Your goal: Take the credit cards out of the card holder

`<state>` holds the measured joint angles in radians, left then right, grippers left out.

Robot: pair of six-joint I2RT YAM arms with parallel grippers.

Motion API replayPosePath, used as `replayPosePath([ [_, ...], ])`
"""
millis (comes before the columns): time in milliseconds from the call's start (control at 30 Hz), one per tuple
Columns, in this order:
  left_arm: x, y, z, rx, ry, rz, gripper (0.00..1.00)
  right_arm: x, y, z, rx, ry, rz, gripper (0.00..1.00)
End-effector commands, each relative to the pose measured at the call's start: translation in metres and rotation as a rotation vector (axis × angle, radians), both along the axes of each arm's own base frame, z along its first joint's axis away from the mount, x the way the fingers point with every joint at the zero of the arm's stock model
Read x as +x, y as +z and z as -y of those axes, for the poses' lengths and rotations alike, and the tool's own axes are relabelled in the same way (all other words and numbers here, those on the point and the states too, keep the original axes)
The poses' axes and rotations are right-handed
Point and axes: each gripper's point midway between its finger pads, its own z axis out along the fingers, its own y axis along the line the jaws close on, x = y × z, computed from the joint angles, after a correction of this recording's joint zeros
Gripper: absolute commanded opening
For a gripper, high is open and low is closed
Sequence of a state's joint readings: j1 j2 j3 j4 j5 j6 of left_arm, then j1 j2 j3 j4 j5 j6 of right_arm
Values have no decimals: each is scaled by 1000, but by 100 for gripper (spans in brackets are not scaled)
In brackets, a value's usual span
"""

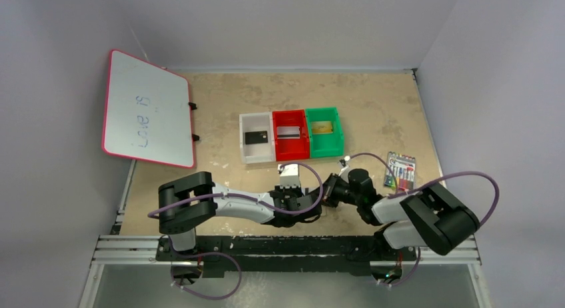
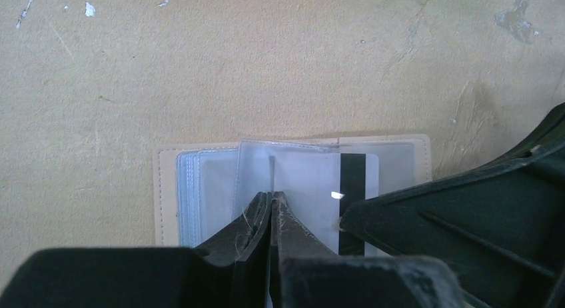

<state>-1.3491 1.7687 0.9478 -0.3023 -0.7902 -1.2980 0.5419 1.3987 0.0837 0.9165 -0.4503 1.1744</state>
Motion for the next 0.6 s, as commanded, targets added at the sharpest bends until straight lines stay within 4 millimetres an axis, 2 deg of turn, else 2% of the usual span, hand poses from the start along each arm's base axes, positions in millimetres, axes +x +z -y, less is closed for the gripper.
replayPosePath([
  [0, -27, -40, -33, 149, -35, -135, 0, 8, 2, 11, -77, -48, 24, 0],
  [167, -26, -38, -34, 141, -23, -127, 0, 15, 2, 38, -203, -174, 38, 0],
  [333, -25, -33, -32, 117, -26, -117, 0, 17, 19, 52, -238, -226, 88, 0],
  [467, -23, -20, -24, 60, -36, -97, 0, 24, 59, 54, -215, -235, 229, 0],
  [567, -19, 1, -16, -7, -39, -66, 1, 30, 88, 61, -222, -260, 325, 0],
])
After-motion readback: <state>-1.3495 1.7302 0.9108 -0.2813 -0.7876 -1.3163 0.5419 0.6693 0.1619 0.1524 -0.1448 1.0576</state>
